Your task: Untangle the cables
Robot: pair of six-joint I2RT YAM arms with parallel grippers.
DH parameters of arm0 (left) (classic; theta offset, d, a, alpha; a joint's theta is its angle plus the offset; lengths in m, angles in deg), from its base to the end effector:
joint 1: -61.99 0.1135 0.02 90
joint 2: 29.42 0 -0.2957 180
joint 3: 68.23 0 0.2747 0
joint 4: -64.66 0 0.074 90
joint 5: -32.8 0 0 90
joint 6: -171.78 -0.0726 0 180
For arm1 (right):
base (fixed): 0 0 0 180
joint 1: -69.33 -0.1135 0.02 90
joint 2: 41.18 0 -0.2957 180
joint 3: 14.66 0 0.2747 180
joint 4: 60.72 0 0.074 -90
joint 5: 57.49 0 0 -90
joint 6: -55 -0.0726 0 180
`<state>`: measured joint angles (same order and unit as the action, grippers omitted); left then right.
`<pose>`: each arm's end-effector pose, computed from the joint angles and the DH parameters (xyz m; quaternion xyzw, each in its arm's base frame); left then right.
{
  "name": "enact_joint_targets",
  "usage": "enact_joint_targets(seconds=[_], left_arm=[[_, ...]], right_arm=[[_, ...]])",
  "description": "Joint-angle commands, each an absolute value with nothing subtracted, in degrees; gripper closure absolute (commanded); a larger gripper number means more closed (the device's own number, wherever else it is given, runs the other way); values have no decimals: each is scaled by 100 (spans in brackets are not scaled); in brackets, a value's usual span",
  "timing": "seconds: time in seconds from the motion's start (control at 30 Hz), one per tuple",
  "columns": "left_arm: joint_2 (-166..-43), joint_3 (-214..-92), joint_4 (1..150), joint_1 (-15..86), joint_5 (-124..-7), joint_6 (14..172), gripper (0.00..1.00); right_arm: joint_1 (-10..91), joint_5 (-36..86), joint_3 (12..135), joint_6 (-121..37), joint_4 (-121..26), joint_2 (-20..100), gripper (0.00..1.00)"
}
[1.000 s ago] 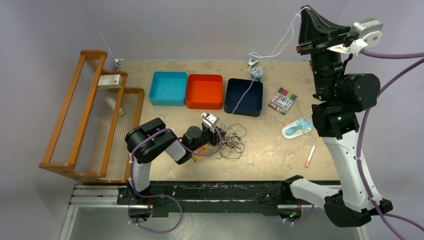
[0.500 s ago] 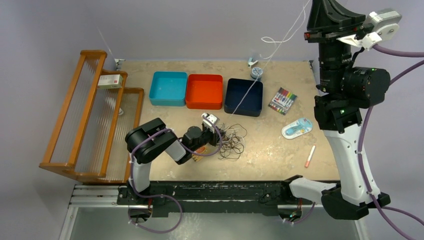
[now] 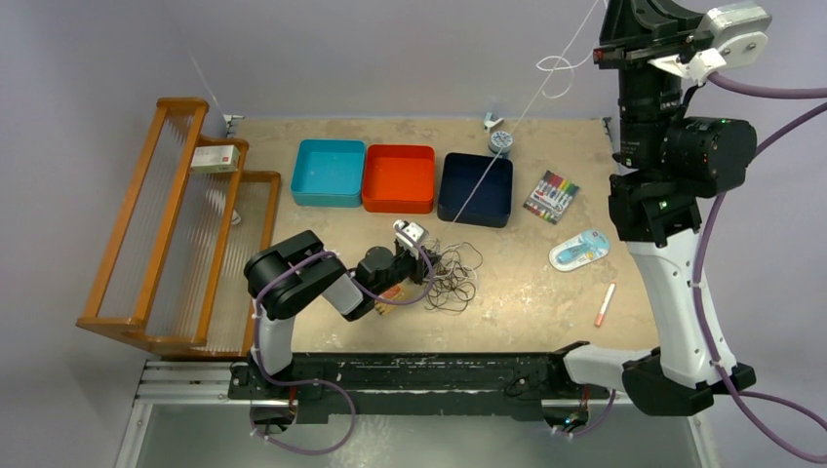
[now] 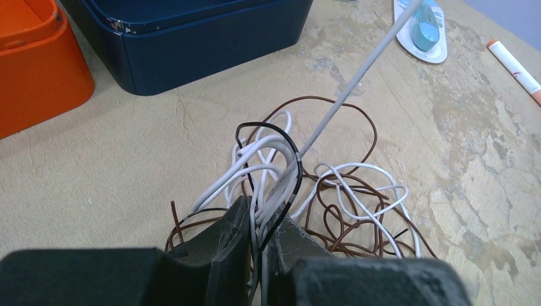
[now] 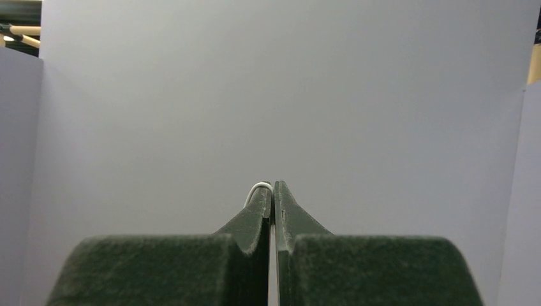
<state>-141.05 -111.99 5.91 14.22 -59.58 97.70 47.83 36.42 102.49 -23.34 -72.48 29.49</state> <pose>0.2513 -0.2813 0.1107 0.2217 0.7280 -0.3556 0.5426 0.1771 0.0644 0.7162 -0.0466 0.2715 0.0731 0.9585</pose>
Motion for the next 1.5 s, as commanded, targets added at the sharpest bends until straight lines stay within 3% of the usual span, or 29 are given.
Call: enact_joint_targets(seconds=[0.0, 0.23, 0.4, 0.57, 0.8, 1.27, 1.47], left_arm=[[-14068, -11186, 864, 1423, -5938, 9813, 92], [-13956, -11093, 950, 1423, -5809, 9812, 79], [-13723, -10995, 1049, 1425, -5765, 9798, 78], [-13617, -10912, 1163, 1425, -5592, 9739, 66], [-13635, -10814, 1111, 1427, -5417, 9797, 72], [-13653, -10797, 1251, 1427, -5303, 9830, 72], [-13700, -10827, 1271, 1427, -5287, 9879, 80]], right_arm=[[4775, 4008, 10717, -1898, -8262, 2788, 100], [4775, 4025, 10685, -1775, -8294, 2767, 100], [4773, 4086, 10545, -1728, -8339, 2712, 100], [4775, 4195, 10598, -1578, -8427, 2711, 100], [4771, 4218, 10808, -1321, -8519, 2711, 100], [4772, 4298, 11676, -741, -8643, 3103, 100], [4776, 4232, 12081, -593, -8589, 3312, 100]])
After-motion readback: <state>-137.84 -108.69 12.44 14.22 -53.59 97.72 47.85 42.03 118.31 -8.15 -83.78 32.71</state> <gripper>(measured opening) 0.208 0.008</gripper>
